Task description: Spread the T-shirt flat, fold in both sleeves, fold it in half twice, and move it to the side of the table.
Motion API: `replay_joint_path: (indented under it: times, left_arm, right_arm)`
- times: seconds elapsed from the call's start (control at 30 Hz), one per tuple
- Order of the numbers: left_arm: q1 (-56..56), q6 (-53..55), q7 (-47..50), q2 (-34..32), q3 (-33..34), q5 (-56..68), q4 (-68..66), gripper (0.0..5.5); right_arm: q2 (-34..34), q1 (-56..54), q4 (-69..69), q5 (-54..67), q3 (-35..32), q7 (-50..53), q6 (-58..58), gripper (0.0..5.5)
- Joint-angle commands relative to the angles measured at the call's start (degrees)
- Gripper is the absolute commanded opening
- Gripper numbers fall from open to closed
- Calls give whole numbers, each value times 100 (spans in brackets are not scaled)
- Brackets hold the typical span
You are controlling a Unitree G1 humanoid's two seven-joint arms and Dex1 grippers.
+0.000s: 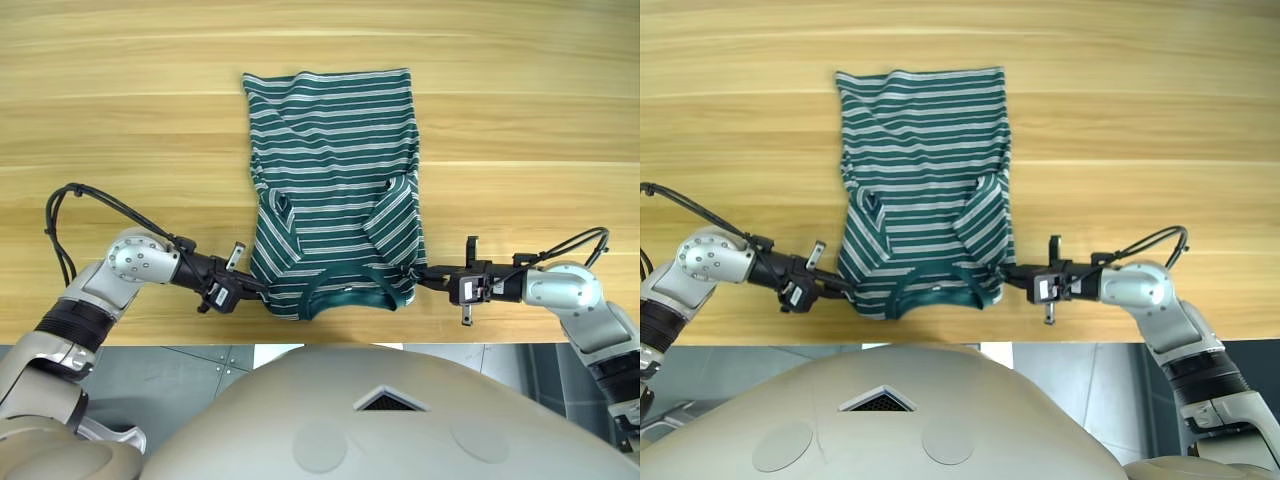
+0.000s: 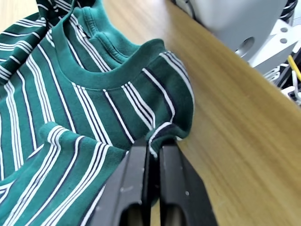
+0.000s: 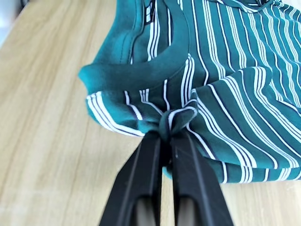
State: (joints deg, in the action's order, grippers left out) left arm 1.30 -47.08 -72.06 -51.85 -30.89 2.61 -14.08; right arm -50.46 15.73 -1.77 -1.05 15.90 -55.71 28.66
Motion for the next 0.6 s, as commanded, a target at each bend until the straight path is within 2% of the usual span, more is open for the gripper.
replay_joint_path:
  times: [0.03,0.3,0.43,0.6]
  left_arm:
    - [80,31,-140,-42,33,93,68,3]
    - [115,-5,-262,-307,365,472,355,3]
    - [-370,-203,-241,-841,718,845,814,3]
    - [-878,-206,-326,-1237,865,1377,1515,3]
  right_arm:
    - [-43,-32,-71,109,-41,-85,-6,9]
    - [-412,316,-180,519,-389,-321,231,9]
    - [-789,866,-405,868,-856,-419,500,9]
    - [-933,1386,-964,1518,-1251,-573,801,9]
